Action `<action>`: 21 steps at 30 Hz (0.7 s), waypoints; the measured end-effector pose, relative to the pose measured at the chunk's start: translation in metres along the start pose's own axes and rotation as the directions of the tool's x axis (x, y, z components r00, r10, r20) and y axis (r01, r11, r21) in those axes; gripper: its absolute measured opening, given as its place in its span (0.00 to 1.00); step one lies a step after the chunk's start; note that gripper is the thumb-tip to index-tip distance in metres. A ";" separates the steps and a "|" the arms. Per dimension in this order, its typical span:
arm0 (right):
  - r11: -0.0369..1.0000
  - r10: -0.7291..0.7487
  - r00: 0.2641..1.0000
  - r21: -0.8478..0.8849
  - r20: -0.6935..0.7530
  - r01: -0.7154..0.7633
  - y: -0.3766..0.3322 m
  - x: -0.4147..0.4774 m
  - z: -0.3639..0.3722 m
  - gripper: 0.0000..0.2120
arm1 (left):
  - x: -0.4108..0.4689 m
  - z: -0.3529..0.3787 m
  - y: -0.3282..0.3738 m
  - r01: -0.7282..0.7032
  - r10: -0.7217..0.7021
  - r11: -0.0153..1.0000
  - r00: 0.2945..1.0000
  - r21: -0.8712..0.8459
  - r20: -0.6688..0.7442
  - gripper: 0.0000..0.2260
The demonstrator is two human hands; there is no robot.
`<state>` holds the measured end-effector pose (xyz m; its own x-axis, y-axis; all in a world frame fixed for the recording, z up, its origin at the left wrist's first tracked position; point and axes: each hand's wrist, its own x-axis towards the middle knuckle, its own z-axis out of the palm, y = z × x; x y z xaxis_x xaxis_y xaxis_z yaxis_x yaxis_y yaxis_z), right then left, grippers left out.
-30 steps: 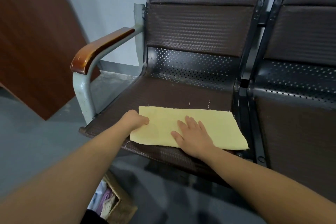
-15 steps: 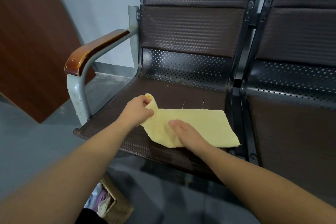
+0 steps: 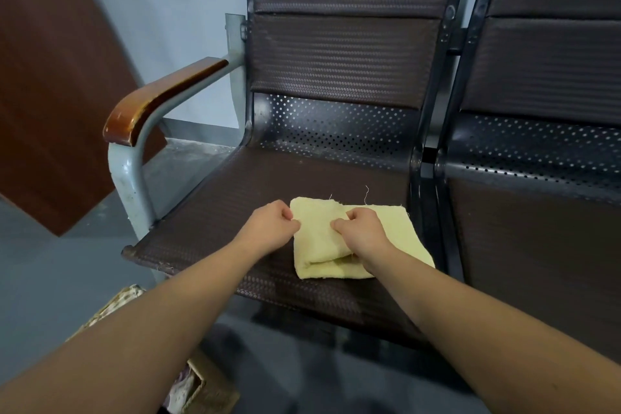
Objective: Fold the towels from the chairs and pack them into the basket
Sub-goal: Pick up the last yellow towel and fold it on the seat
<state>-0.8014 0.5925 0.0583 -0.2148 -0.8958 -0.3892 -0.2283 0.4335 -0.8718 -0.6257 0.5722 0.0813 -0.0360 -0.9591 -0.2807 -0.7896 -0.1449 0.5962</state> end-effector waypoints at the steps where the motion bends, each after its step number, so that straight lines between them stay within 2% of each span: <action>1: 1.000 -0.022 0.999 0.021 -0.026 0.022 -0.001 -0.001 0.001 0.05 | 0.001 0.001 -0.002 0.030 -0.030 1.000 1.000 -0.006 -0.003 0.05; 4: 0.998 0.016 0.995 0.060 -0.101 -0.010 0.004 0.001 0.001 0.10 | 0.006 0.005 -0.004 0.101 -0.101 0.992 0.995 -0.072 -0.003 0.07; 6: 0.992 0.026 0.994 -0.117 -0.104 -0.038 0.010 0.001 -0.004 0.15 | 0.008 0.010 -0.001 0.130 -0.129 0.985 0.992 -0.110 0.013 0.07; 9: 0.894 -0.094 0.991 -0.447 -0.099 0.040 0.009 -0.004 -0.013 0.06 | 0.011 0.021 0.003 0.163 -0.157 0.970 0.986 -0.181 0.049 0.09; 10: 0.836 -0.134 0.988 -0.543 -0.078 0.071 0.007 -0.005 -0.016 0.07 | 0.011 0.024 0.004 0.178 -0.171 0.963 0.984 -0.201 0.054 0.10; 13: 0.678 -0.213 0.975 -0.709 0.062 0.194 0.011 -0.001 -0.028 0.23 | 0.018 0.032 0.004 0.208 -0.201 0.953 0.978 -0.223 0.052 0.15; 15: 0.570 -0.219 0.958 -0.773 0.184 0.279 0.017 0.003 -0.037 0.24 | 0.021 0.035 0.006 0.227 -0.219 0.950 0.974 -0.215 0.062 0.20; 18: 0.533 -0.162 0.929 -0.763 0.332 0.366 0.032 0.005 -0.046 0.24 | 0.022 0.040 0.014 0.261 -0.248 0.950 0.964 -0.170 0.093 0.25; 21: 0.526 -0.198 0.910 -0.744 0.364 0.412 0.045 0.004 -0.042 0.24 | 0.020 0.042 0.020 0.296 -0.276 0.925 0.954 -0.238 0.115 0.20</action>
<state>-0.8526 0.6129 0.0305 0.1957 -0.9369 -0.2897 -0.9151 -0.0683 -0.3974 -0.6683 0.5603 0.0560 0.1131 -0.8474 -0.5188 -0.5951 -0.4759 0.6476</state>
